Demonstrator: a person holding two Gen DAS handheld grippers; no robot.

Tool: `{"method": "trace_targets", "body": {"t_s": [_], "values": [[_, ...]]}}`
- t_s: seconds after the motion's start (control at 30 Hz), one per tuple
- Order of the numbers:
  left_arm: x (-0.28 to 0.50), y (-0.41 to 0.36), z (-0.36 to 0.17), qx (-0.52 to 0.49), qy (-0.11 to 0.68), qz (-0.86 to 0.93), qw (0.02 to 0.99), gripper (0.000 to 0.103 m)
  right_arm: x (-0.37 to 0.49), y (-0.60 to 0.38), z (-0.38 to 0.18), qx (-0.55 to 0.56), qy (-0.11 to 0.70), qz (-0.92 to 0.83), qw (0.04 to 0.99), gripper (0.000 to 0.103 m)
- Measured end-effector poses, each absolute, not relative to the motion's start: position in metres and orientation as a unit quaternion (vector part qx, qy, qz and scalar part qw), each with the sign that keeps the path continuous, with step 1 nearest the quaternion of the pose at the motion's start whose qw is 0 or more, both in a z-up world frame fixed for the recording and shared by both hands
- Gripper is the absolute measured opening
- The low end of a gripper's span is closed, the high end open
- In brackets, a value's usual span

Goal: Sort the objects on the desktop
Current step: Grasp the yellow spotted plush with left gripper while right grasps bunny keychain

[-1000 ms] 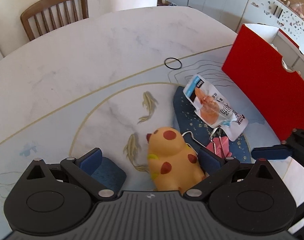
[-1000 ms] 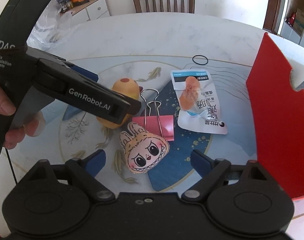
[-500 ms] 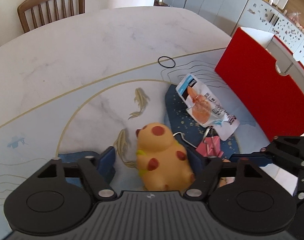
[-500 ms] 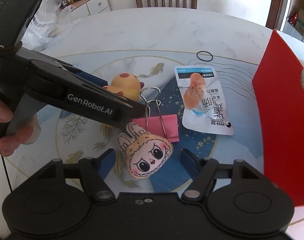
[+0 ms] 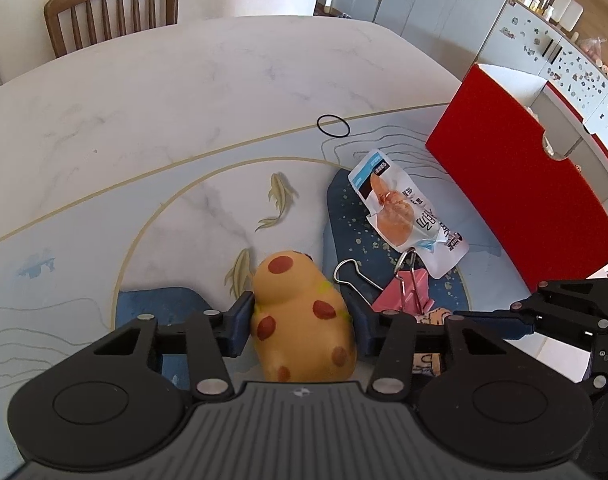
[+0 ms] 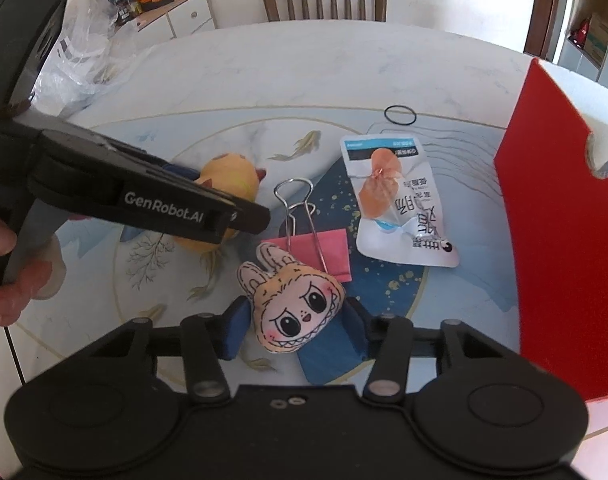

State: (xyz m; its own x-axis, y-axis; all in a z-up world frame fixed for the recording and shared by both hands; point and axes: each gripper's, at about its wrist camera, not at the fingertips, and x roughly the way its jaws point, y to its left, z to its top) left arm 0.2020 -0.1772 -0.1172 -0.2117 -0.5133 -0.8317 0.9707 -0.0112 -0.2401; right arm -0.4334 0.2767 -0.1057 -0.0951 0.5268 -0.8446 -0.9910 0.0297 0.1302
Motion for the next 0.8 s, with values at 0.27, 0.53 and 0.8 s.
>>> {"method": "trace_targets", "body": {"t_s": [0.27, 0.53, 0.8], "values": [[0.200, -0.163, -0.108, 0.263, 0.416, -0.661, 0.567, 0.047, -0.428, 0.267, -0.095, -0.283, 0.384, 0.626, 0.616, 0.048], [0.195, -0.144, -0.097, 0.247, 0.422, -0.665, 0.565, 0.047, -0.423, 0.249, -0.080, -0.265, 0.387, 0.621, 0.628, 0.048], [0.182, -0.127, -0.078, 0.235, 0.412, -0.677, 0.562, 0.047, -0.417, 0.230, -0.065, -0.248, 0.391, 0.610, 0.643, 0.048]]}}
